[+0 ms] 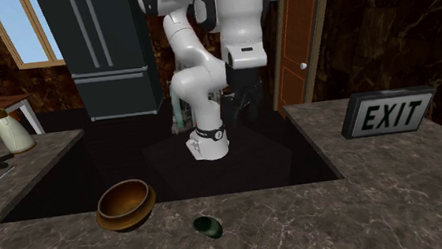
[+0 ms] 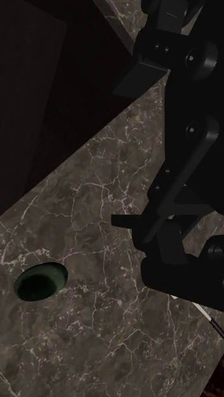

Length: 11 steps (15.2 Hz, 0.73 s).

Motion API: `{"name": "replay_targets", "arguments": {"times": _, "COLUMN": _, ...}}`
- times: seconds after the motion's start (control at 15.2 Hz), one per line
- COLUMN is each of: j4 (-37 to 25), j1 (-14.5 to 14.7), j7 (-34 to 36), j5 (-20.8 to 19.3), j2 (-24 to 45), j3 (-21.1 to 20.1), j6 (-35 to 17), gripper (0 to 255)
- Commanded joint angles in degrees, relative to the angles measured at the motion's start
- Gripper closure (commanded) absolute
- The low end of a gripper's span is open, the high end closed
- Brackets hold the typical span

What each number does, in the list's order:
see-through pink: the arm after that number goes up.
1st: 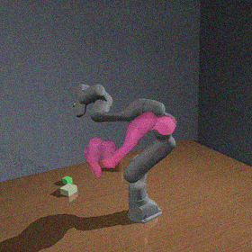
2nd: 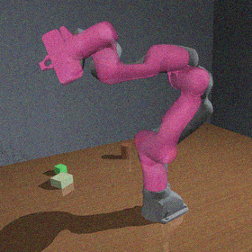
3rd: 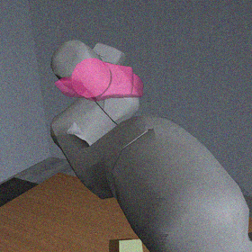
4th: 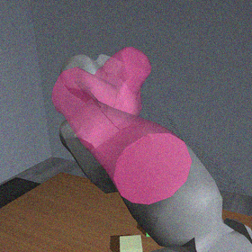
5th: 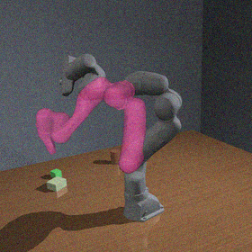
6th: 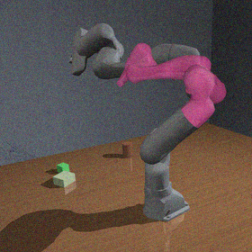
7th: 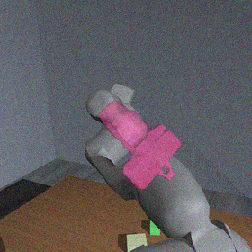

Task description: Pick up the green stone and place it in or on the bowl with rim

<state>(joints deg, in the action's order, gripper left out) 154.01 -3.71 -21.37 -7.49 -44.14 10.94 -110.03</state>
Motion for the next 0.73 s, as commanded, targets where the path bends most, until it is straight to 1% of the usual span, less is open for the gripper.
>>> {"name": "replay_targets", "arguments": {"times": 0.0, "j4": 1.87, "j1": -1.04, "j7": -2.65, "j5": -1.71, "j2": 1.66, "j3": 2.42, "j6": -3.59, "gripper": 0}}
{"name": "replay_targets", "arguments": {"times": 0.33, "j4": 5.02, "j1": -3.05, "j7": -8.64, "j5": -5.3, "j2": 8.19, "j3": 8.29, "j6": -13.15, "gripper": 0}}
{"name": "replay_targets", "arguments": {"times": 0.66, "j4": 5.8, "j1": -3.92, "j7": -15.19, "j5": -7.4, "j2": 18.03, "j3": 14.63, "j6": -23.7, "gripper": 0}}
